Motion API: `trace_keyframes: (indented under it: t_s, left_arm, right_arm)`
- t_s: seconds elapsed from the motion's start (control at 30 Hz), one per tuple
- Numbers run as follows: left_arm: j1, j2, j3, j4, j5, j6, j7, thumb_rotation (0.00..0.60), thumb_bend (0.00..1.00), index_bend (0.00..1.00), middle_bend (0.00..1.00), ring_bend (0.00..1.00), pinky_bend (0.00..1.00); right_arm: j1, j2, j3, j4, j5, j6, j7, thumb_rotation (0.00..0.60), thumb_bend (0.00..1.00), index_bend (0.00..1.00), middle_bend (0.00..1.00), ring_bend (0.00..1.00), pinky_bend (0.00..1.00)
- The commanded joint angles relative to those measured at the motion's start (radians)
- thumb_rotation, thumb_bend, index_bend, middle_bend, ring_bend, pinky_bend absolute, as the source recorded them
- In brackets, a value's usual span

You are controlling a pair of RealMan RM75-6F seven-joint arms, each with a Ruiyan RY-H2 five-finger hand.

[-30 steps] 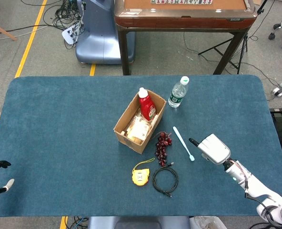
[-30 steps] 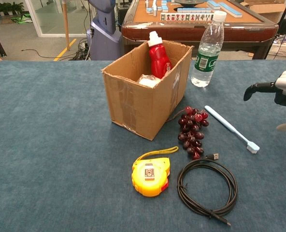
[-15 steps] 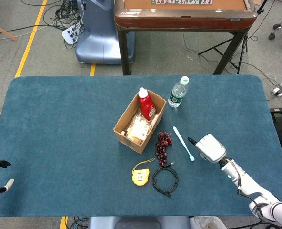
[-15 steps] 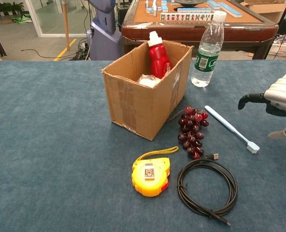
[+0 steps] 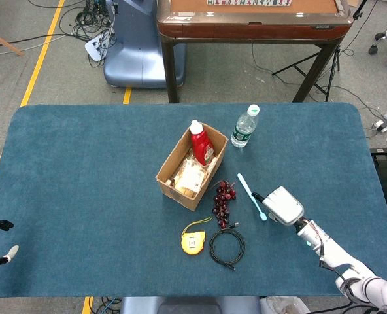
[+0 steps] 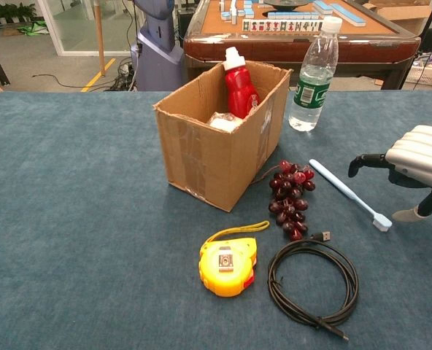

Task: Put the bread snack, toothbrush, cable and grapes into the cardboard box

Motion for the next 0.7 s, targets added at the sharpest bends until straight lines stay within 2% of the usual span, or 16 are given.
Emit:
trace_keyframes:
  t_s: [0.03, 0.7]
  left_arm:
    - [0.0, 0.0, 0.0, 0.002, 0.0, -0.001, 0.0, 0.6, 0.21, 0.38, 0.4, 0.31, 0.49]
    - [0.0, 0.0, -0.001, 0.002, -0.003, -0.002, -0.001, 0.6, 0.21, 0.38, 0.4, 0.31, 0.49]
  right_arm:
    - [-0.003, -0.005, -0.004, 0.004, -0.003, 0.006, 0.013, 0.6, 0.0, 0.31, 1.0, 0.93, 0.93]
    - [-0.012, -0.061, -0.017, 0.05, -0.024, 0.054, 0.111, 0.6, 0.0, 0.31, 1.0, 0.93, 0.93]
